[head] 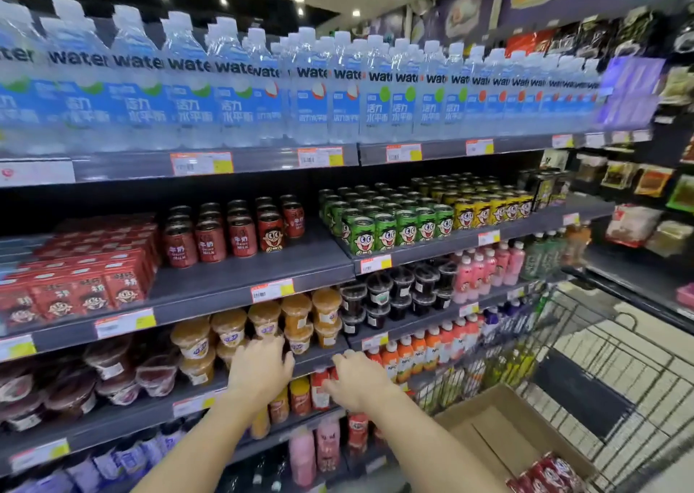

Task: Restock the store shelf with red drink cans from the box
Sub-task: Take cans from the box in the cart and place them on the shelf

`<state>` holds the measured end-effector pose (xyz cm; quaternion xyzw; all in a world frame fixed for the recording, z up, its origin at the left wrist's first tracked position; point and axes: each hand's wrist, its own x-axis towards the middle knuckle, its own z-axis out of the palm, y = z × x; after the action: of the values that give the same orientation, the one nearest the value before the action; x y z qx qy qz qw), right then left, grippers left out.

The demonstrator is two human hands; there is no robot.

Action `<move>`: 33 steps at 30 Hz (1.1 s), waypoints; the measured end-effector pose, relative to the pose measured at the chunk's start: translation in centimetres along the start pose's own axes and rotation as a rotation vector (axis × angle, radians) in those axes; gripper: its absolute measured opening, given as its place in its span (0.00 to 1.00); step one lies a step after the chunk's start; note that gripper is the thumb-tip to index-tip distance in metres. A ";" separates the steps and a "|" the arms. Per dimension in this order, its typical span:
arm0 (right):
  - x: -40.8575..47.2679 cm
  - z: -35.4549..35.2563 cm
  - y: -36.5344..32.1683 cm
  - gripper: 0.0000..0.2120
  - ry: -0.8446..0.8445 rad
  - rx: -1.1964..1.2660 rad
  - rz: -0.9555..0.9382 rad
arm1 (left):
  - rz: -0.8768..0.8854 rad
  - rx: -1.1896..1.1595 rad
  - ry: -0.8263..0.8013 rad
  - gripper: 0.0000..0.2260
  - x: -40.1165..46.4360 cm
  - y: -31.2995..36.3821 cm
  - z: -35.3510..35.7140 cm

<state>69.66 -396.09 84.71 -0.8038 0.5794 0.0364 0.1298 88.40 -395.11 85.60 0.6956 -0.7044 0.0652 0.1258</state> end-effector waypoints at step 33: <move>-27.1 4.1 26.8 0.26 -0.014 0.043 0.462 | 0.494 -0.012 -0.280 0.14 -11.0 36.1 3.5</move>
<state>36.02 -377.97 82.02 -0.6467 0.7476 0.0583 0.1391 52.12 -384.61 82.30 0.5043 -0.8634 -0.0071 0.0115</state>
